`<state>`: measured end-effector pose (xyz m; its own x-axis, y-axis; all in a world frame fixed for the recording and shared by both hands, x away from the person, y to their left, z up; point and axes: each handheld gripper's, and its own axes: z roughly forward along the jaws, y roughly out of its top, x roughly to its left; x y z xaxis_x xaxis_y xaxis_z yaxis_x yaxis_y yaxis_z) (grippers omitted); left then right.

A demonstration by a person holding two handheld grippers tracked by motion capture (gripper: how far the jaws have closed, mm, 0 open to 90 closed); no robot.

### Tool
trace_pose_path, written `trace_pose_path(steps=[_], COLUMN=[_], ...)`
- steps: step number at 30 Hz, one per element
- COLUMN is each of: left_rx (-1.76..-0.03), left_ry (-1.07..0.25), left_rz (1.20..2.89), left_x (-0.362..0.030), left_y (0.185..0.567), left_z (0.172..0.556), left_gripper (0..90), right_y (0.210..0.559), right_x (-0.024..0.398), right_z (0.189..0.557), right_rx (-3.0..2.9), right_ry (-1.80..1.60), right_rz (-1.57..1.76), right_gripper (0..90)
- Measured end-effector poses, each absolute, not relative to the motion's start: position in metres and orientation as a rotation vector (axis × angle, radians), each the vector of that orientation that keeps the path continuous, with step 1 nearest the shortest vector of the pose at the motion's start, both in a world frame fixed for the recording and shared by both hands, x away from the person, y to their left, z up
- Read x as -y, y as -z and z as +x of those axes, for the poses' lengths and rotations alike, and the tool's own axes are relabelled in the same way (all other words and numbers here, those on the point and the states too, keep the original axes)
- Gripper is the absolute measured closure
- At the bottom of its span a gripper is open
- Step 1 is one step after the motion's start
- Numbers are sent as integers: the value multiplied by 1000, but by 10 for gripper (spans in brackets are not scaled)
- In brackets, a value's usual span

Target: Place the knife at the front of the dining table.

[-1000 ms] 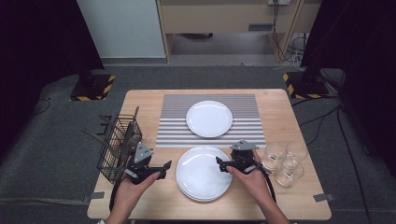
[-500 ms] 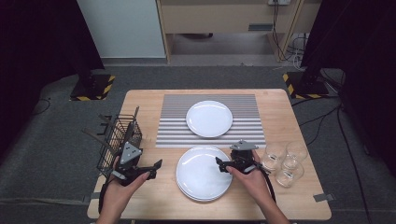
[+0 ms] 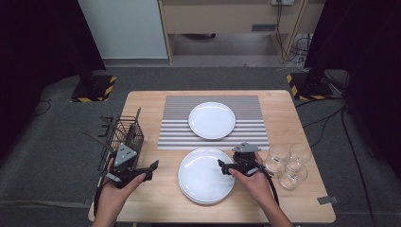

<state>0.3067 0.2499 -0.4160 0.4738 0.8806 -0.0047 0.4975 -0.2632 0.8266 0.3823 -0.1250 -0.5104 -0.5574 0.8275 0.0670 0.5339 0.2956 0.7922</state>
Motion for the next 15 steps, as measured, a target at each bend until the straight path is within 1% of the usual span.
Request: trace_pose_path(steps=[15], left_rx=[-1165], left_ry=[-635], left_rz=[1885], left_x=[-267], left_y=[406], left_z=[301], left_gripper=[151], right_y=[511], right_x=[124], right_z=[382], right_rx=[-2223], right_ry=[-1135], right_rz=[1225], right_gripper=[110])
